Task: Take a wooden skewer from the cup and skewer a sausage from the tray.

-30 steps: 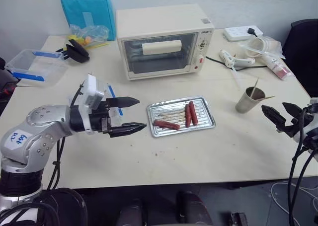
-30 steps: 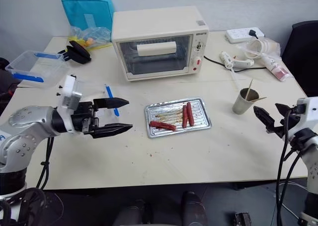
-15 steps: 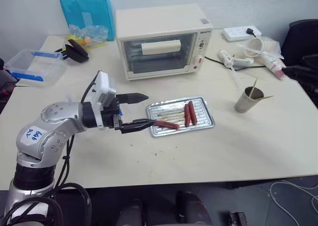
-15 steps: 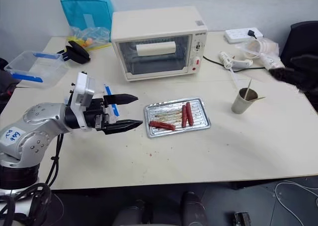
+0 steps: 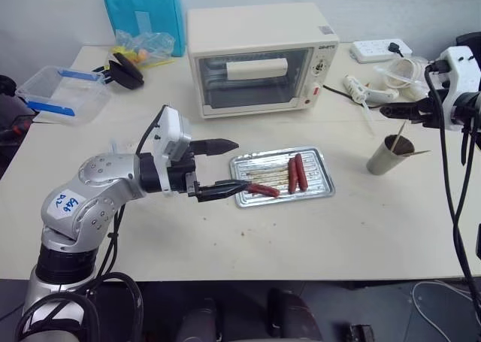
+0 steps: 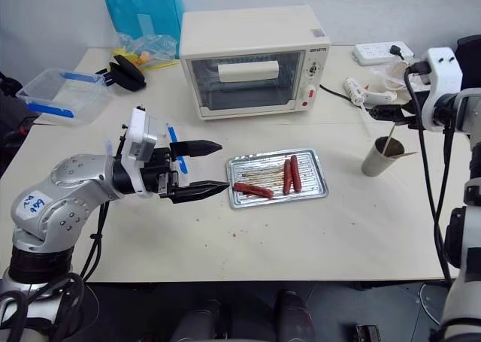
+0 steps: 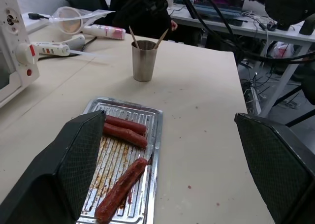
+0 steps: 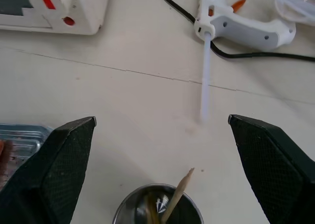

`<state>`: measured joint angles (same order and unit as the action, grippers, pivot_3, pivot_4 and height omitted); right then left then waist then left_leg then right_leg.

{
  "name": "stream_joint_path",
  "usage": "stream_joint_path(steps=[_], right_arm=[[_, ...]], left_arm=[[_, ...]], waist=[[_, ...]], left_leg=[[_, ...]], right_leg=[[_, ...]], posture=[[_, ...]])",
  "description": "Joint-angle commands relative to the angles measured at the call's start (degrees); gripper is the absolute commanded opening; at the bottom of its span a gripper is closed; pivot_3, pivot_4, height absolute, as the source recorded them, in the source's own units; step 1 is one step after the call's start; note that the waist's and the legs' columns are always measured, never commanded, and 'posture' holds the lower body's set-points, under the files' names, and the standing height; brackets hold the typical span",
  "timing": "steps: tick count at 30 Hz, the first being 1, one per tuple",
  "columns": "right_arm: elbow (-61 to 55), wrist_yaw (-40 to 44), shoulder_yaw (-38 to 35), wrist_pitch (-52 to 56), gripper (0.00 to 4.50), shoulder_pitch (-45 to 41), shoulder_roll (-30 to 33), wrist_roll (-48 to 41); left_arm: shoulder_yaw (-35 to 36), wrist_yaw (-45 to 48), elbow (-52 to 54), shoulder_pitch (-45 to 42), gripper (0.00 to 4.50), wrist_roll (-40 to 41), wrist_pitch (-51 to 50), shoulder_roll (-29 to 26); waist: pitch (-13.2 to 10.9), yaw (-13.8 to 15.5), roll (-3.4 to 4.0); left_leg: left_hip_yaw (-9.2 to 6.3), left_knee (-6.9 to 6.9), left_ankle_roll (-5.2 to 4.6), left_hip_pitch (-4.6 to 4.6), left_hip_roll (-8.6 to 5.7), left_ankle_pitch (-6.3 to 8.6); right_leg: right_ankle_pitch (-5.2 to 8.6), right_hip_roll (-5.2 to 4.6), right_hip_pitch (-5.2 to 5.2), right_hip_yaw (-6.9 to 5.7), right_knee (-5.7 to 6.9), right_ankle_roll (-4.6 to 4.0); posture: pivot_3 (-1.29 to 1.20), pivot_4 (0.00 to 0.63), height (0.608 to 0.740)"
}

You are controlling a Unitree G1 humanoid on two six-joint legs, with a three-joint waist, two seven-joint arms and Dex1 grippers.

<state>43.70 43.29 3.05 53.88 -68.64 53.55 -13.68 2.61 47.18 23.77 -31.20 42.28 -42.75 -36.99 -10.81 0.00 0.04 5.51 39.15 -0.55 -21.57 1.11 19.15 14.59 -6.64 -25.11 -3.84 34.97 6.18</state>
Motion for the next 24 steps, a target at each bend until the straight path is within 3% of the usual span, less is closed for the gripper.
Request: stream_joint_path(steps=[1, 9, 10, 14, 21, 23, 24], right_arm=[[0.79, -1.13, -2.55, -0.28, 4.5, -1.63, 0.95, 1.49], [-0.74, -0.98, -4.81, 1.57, 4.5, 1.47, 0.37, 1.52], [-1.11, -1.08, -5.11, 1.83, 4.32, 1.87, 0.11, 1.38], [-1.75, -1.85, -6.19, 2.36, 3.27, 2.9, -0.88, 1.31], [-3.39, -3.35, -7.89, 3.53, 0.73, 4.6, -3.17, 1.06], [-3.68, -3.53, -8.19, 3.99, 0.12, 4.58, -3.27, 0.97], [-3.89, -3.54, -8.31, 4.24, 0.05, 4.57, -3.26, 0.92]], left_arm=[[0.67, -0.1, 2.01, -1.31, 4.44, 0.6, 0.8, -0.01], [0.31, -0.38, 1.32, -2.24, 4.44, -0.08, 1.3, 0.29], [0.19, -0.35, 1.26, -2.32, 4.48, -0.17, 1.35, 0.29], [-0.03, -0.26, 1.01, -2.68, 4.5, -0.3, 1.41, 0.27], [-0.07, -0.13, 0.4, -3.69, 4.5, -0.45, 1.59, 0.28], [0.14, -0.05, 0.39, -3.66, 4.5, -0.35, 1.54, 0.1], [0.25, -0.03, 0.38, -3.61, 4.5, -0.31, 1.53, 0.04]], waist=[[0.0, -0.09, 0.0], [0.0, -0.25, 0.0], [0.0, -0.22, 0.0], [0.0, -0.3, 0.0], [0.0, -0.23, 0.0], [0.0, -0.21, 0.0], [0.0, -0.21, 0.0]], left_leg=[[0.0, 0.0, 0.0, 0.0, 0.0, 0.0], [0.01, 0.01, 0.02, 0.09, 0.02, -0.02], [0.01, 0.01, 0.03, 0.09, 0.02, -0.02], [0.05, 0.02, 0.02, 0.1, 0.02, -0.03], [0.04, 0.03, 0.03, 0.1, 0.01, -0.03], [0.04, 0.02, 0.03, 0.09, 0.02, -0.03], [0.03, 0.02, 0.03, 0.09, 0.02, -0.03]], right_leg=[[0.0, 0.01, 0.0, 0.0, 0.0, 0.0], [0.0, 0.04, 0.01, 0.05, 0.1, 0.0], [0.0, 0.04, 0.01, 0.05, 0.11, 0.0], [-0.01, 0.04, 0.0, 0.09, 0.12, 0.02], [-0.02, 0.04, 0.0, 0.09, 0.12, 0.02], [-0.02, 0.04, 0.0, 0.08, 0.12, 0.02], [-0.02, 0.04, 0.0, 0.08, 0.12, 0.02]], posture=[[0.0, 0.15, 0.74], [0.0, 0.15, 0.74], [0.0, 0.15, 0.74], [0.0, 0.15, 0.74], [0.0, 0.15, 0.74], [0.0, 0.15, 0.74], [0.0, 0.15, 0.74]])
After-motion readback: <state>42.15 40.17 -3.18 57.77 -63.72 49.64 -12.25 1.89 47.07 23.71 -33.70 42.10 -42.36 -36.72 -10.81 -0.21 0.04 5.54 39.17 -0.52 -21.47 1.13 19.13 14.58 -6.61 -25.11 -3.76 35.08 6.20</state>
